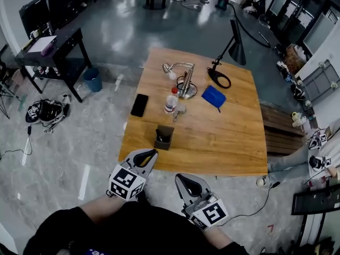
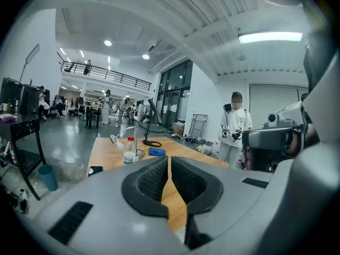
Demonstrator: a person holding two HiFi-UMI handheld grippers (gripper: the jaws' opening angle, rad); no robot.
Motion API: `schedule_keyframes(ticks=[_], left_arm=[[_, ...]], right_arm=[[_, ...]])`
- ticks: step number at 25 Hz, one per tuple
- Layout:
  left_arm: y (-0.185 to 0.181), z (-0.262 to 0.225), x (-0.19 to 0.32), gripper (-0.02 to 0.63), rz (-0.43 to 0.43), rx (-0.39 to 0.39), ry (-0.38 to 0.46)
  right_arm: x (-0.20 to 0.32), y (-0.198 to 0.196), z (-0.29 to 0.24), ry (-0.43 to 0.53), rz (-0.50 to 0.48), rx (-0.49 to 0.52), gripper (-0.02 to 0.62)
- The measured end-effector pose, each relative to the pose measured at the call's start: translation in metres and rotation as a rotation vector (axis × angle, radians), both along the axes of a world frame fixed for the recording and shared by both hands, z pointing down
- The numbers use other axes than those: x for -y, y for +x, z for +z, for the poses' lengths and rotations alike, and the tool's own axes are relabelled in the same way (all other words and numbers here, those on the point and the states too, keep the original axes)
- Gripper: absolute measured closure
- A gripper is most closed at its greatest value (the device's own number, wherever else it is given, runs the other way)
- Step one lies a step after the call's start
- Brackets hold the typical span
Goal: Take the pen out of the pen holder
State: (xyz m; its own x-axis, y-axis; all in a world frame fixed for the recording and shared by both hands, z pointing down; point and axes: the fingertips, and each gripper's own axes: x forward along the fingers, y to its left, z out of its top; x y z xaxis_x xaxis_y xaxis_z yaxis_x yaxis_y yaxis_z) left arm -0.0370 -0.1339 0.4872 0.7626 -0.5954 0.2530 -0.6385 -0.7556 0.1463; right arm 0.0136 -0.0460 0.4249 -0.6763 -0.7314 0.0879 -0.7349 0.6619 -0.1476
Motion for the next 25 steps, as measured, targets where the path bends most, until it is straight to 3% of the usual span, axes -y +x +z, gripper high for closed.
schedule_keyframes(ticks=[4, 7, 17, 25], left_arm=[[-0.008, 0.014, 0.025, 0.589, 0.014, 0.022, -0.018], [-0.008, 0.025, 0.044, 0.540, 0.004, 0.035, -0.037], [0.005, 0.088, 0.097, 0.479, -0.084, 0.123, -0.135], [0.007, 0.137, 0.125, 0.474, -0.137, 0.158, -0.173]], right_arm=[[0.019, -0.012, -0.002, -0.005, 0.017, -0.004, 0.597], [0.030, -0.011, -0.002, -0.013, 0.013, 0.002, 0.597], [0.056, 0.030, 0.000, -0.022, -0.008, 0.004, 0.597], [0.059, 0.062, 0.012, -0.031, 0.013, -0.038, 0.597]])
